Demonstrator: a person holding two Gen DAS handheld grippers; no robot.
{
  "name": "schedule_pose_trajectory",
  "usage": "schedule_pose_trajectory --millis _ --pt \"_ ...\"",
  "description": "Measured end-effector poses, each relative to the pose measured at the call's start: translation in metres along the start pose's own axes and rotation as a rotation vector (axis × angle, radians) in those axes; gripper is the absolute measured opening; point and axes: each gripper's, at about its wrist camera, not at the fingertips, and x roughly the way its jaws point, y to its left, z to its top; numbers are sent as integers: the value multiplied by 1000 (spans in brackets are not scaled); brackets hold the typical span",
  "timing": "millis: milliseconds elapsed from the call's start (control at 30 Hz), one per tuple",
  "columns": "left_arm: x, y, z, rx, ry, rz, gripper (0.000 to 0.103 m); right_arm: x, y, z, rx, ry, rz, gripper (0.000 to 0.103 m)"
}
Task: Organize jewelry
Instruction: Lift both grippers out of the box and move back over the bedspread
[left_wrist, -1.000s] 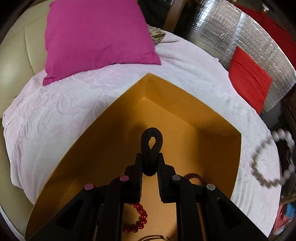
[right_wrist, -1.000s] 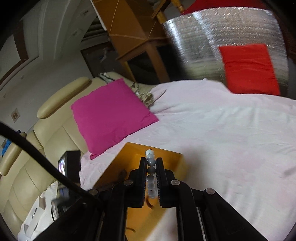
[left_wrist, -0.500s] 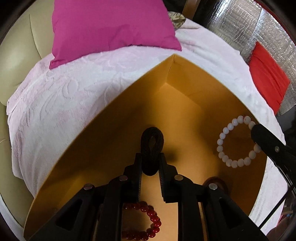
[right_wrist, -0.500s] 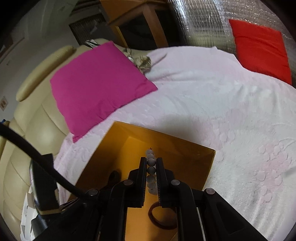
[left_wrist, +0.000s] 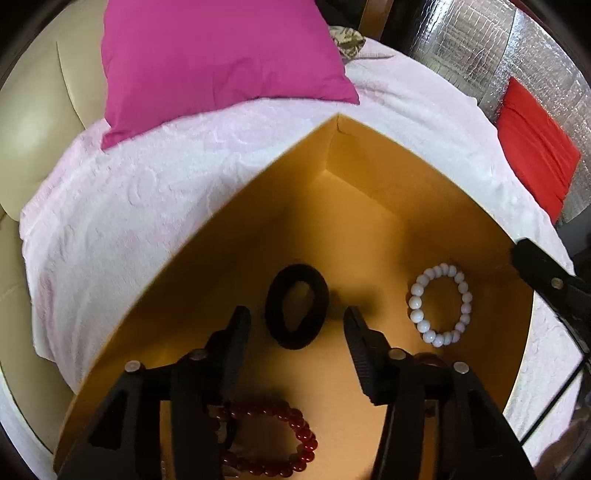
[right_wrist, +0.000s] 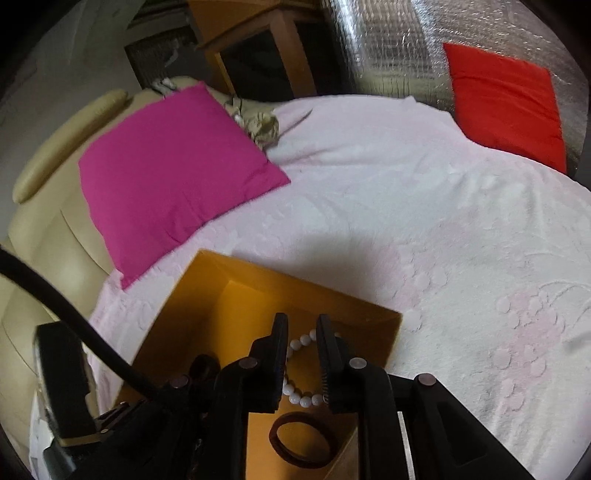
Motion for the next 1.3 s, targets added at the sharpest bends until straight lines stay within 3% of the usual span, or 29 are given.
schedule_pose_trajectory --millis 267,333,367,400,467,767,933,1067,1300 --pt "-24 -10 4 63 -153 75 72 -57 -24 -12 11 -137 4 18" --pt "-30 -13 4 70 -186 91 74 -73 -38 -17 26 -152 -3 22" --pt "-32 -16 4 71 -199 95 74 -81 -46 -20 39 -152 -6 32" --pt "-36 -17 4 72 -212 96 74 -86 -54 -23 52 -151 -14 50" --pt "-44 -22 1 76 -234 94 75 -98 -72 -33 85 -154 -35 67" --pt "-81 -70 -20 183 -406 95 79 -151 -151 -88 139 -172 -204 67" --pt "-101 -108 -42 310 -513 84 85 -180 -182 -108 170 -199 -268 67" --pt "-109 -134 -57 369 -530 61 86 -198 -199 -119 195 -240 -287 67" --pt "-119 -176 -84 456 -544 21 86 -204 -215 -128 223 -238 -284 67"
